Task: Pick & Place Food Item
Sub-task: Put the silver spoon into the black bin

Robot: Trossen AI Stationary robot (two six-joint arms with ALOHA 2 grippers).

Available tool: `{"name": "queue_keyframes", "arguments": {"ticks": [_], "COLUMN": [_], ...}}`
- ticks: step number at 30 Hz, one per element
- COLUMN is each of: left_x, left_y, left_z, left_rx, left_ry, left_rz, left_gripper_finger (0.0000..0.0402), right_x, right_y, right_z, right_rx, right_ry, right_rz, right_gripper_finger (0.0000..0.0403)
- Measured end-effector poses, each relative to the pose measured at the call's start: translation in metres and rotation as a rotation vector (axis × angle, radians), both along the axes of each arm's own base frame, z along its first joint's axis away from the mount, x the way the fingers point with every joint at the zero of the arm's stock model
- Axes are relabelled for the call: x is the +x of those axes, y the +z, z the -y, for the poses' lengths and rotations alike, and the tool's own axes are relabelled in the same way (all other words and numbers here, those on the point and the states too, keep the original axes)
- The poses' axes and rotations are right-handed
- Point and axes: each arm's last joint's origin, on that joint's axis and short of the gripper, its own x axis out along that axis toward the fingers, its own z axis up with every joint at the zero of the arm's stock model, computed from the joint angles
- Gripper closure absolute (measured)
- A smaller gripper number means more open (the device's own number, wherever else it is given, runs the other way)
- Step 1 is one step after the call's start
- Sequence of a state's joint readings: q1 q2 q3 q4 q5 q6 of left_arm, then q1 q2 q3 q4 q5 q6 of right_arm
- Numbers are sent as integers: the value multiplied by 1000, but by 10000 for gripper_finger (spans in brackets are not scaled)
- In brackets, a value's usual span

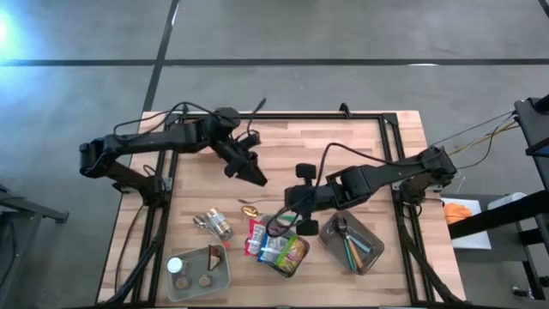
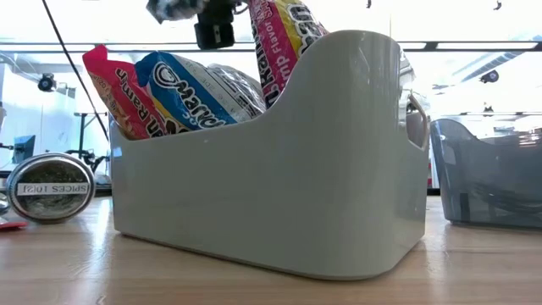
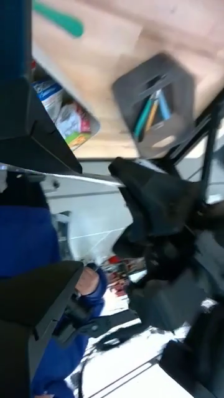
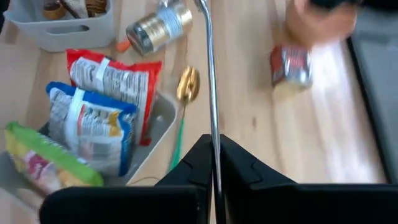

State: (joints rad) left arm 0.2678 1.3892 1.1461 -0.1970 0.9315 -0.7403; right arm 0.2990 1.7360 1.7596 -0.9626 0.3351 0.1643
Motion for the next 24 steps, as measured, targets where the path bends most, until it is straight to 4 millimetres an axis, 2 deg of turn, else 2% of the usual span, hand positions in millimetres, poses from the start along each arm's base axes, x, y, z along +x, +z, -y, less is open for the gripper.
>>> {"name": "queue_keyframes", "arguments": {"ticks": [7, 14, 19, 24], "left_x": [-20, -42, -52, -57], "left_y": [21, 43, 52, 56], "left_z": [-12, -15, -13, -12], "left_rx": [110, 180, 203, 210], "left_ry": [139, 228, 271, 281], "left_rz": [97, 185, 217, 234], "left_gripper_finger": [162, 161, 161, 161], "right_x": [-18, -51, -74, -94], "right_y": [0, 7, 11, 10], "right_z": [-9, -21, -29, -45], "right_rx": [149, 220, 306, 338], "right_ry": [-221, -459, -669, -781], "right_rz": [-48, -57, -52, -52], "right_gripper_finger": [392, 392, 392, 392]}}
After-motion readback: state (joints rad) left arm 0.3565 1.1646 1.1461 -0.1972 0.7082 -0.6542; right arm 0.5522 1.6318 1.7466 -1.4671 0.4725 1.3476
